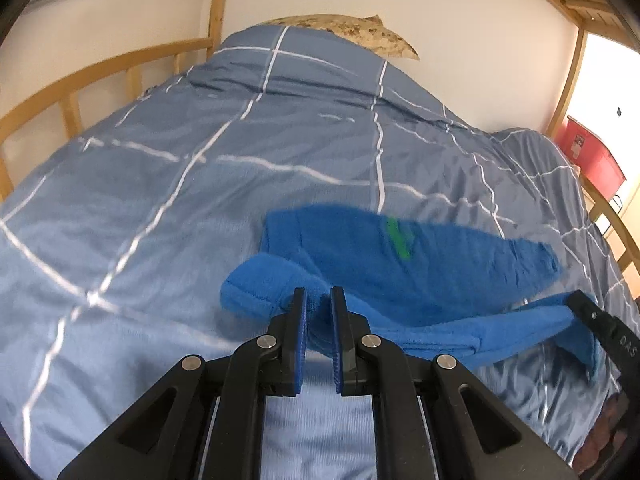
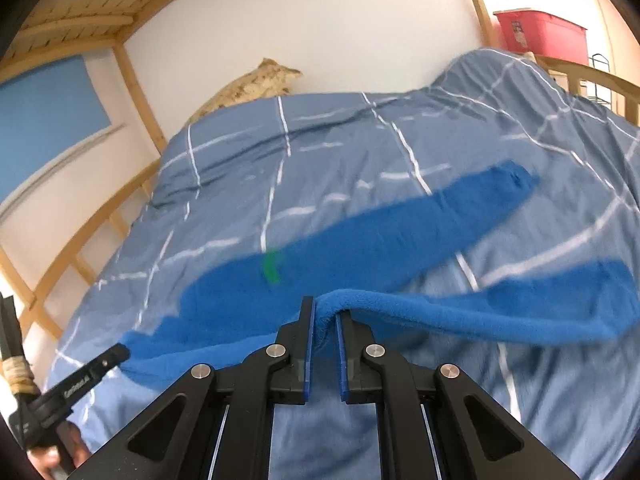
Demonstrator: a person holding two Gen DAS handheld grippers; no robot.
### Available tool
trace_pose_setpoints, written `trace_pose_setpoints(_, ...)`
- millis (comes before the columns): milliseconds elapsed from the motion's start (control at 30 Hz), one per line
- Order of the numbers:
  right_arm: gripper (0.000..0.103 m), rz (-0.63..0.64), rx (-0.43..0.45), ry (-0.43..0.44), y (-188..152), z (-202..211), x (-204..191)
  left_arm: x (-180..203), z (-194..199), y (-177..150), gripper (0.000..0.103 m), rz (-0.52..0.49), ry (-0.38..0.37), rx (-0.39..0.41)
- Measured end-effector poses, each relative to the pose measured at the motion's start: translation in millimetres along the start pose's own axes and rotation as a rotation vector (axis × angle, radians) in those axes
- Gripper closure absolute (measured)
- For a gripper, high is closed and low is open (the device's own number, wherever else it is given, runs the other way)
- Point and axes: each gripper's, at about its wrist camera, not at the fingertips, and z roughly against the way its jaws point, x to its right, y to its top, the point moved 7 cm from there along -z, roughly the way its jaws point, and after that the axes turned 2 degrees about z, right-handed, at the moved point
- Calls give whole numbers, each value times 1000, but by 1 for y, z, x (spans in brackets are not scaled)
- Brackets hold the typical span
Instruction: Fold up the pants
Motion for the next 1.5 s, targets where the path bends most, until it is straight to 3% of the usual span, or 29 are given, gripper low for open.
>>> trace_pose_setpoints(233, 93, 39, -76, -1, 59, -70, -10, 6, -53, 59, 92, -16, 35, -62)
trace_pose_setpoints(267, 93, 41, -91, -2, 64, -80, -10, 6, -64, 66, 101, -20, 45, -73)
trace_pose_setpoints(367, 93, 58, -141, -17, 74, -112, -7, 1, -91, 83, 102, -51, 128, -71)
trace_pose_setpoints(600, 93, 143, -225, -103, 79, -185, 5, -5, -149, 89, 102, -89, 160, -125)
trace_pose_setpoints(867, 93, 193, -339, -153, 68, -242, 12, -13, -184, 78, 101, -124, 196, -185)
trace_pose_setpoints(967, 84, 209, -374, -167, 66, -247, 12, -13, -180, 77, 100, -140, 189, -184)
trace_pose_setpoints(1000, 75, 227, -391, -159, 65, -246, 9, -11, -176, 77, 98, -151, 183, -186)
trace_pose_setpoints(1067, 67, 254, -403, -141, 66, -242, 3, -6, -167, 77, 80, -173, 179, -182)
trace_pose_setpoints(1200, 50, 308, -457, -109, 69, -221, -10, 9, -139, 80, 71, -229, 164, -161)
trace_pose_setpoints(1267, 50, 325, -472, -87, 72, -208, -15, 22, -117, 80, 60, -254, 137, -148)
trace_pose_setpoints(1400, 49, 403, -458, -89, 80, -167, -21, 45, -77, 78, 59, -310, 100, -118)
trace_pose_setpoints(1500, 49, 445, -425, -63, 82, -129, -21, 66, -46, 71, 52, -344, 72, -97)
